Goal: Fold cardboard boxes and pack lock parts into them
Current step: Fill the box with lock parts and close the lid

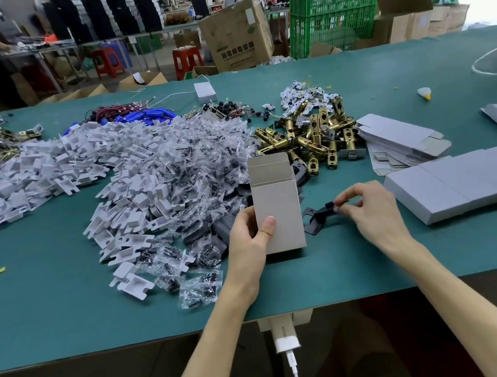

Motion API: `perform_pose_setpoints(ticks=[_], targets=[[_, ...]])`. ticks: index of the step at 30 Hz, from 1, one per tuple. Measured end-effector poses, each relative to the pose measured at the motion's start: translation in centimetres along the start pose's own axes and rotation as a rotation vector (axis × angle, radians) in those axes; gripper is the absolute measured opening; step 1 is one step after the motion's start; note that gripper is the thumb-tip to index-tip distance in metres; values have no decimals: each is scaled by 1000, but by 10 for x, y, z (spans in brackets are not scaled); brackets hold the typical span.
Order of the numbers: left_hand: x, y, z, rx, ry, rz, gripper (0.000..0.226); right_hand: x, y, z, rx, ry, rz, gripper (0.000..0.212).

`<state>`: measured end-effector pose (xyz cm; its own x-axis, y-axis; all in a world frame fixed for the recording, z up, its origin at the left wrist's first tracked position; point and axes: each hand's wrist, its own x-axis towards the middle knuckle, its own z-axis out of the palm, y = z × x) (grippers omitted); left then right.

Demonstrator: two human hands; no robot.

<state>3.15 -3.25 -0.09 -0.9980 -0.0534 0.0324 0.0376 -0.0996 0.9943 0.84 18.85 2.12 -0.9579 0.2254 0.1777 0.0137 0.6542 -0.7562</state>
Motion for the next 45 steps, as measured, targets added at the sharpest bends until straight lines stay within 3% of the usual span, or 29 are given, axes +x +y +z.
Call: perform_pose_setpoints(ticks=[9, 18, 25, 30, 37, 45], targets=[[-1, 0, 0, -4, -3, 5, 25, -5, -13, -7, 190, 31, -7, 11], [0, 0, -1, -1, -3, 11, 28, -5, -68, -34, 430, -13, -189, 5], [-1, 0, 0, 38, -40, 22, 28, 11, -119, -35, 257, -36, -454, 13], [0, 0, 0, 26, -37, 16, 26, 11, -136, -24, -58, -52, -597, 7], [0, -1, 1, 15, -26, 14, 24, 10, -134, -14, -308, -112, -606, 16], [0, -2, 0, 13, -33, 24, 23, 13, -123, -9, -346, -145, -617, 14]])
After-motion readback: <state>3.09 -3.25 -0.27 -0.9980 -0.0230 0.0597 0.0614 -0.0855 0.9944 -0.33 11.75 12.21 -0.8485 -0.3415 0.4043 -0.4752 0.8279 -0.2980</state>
